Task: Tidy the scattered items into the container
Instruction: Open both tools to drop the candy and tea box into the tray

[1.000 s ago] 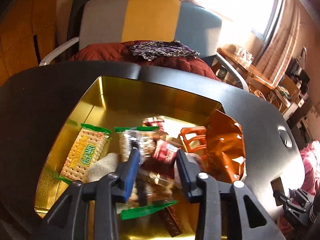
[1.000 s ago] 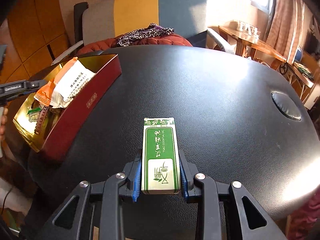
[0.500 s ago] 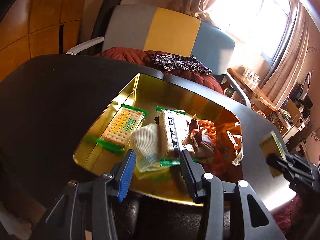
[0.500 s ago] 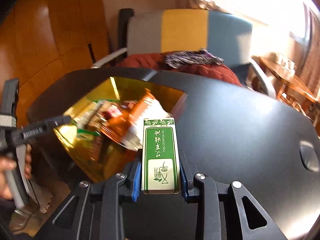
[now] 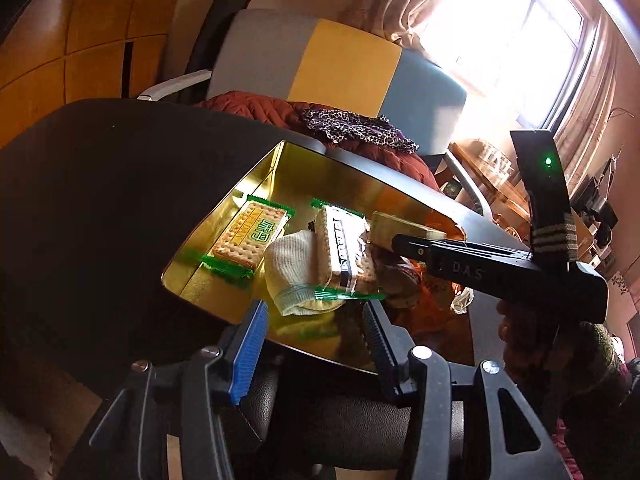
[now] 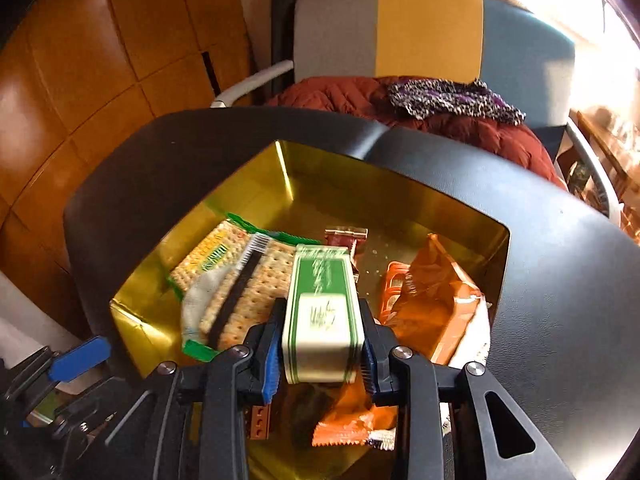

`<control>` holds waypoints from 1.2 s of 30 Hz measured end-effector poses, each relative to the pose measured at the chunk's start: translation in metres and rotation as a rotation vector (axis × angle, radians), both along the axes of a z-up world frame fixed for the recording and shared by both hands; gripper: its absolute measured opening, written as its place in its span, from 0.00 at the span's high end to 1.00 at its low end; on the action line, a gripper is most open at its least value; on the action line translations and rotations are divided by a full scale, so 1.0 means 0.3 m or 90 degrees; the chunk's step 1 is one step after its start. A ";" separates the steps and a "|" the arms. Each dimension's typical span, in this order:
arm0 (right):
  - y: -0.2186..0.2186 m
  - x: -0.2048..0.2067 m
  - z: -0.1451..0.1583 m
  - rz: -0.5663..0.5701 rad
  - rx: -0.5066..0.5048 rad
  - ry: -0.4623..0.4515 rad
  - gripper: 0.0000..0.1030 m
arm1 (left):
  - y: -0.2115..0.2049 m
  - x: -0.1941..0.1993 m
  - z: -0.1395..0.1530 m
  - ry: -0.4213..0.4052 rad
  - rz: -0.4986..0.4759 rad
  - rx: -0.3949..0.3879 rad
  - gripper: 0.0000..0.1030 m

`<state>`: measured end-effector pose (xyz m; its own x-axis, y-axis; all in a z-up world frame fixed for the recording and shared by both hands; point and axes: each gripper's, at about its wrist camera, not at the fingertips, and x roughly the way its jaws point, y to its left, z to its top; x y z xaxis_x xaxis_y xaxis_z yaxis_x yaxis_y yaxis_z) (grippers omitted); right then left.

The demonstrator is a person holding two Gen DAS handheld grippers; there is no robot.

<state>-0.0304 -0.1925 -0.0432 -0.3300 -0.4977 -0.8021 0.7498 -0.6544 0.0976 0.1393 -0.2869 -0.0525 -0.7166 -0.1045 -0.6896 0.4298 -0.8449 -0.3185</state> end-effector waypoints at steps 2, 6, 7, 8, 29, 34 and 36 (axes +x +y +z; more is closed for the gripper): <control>0.004 0.004 0.000 0.007 0.000 0.005 0.67 | 0.001 0.006 -0.007 -0.002 0.001 0.003 0.51; 0.027 0.038 0.028 0.014 -0.013 0.029 0.57 | 0.012 0.009 -0.009 -0.005 0.003 0.001 0.51; 0.033 0.047 0.036 0.015 -0.016 0.036 0.55 | 0.017 0.009 -0.006 -0.006 0.004 -0.001 0.51; 0.039 0.057 0.045 0.016 -0.019 0.043 0.54 | 0.021 0.009 -0.004 -0.006 0.003 -0.004 0.49; 0.233 0.225 0.091 -0.154 0.026 0.139 0.16 | 0.174 0.004 0.152 -0.102 0.144 -0.230 0.48; 0.246 0.258 0.093 -0.160 0.003 0.139 0.09 | 0.200 0.006 0.175 -0.113 0.144 -0.254 0.49; 0.246 0.264 0.093 -0.158 0.001 0.144 0.07 | 0.208 -0.005 0.169 -0.122 0.131 -0.244 0.51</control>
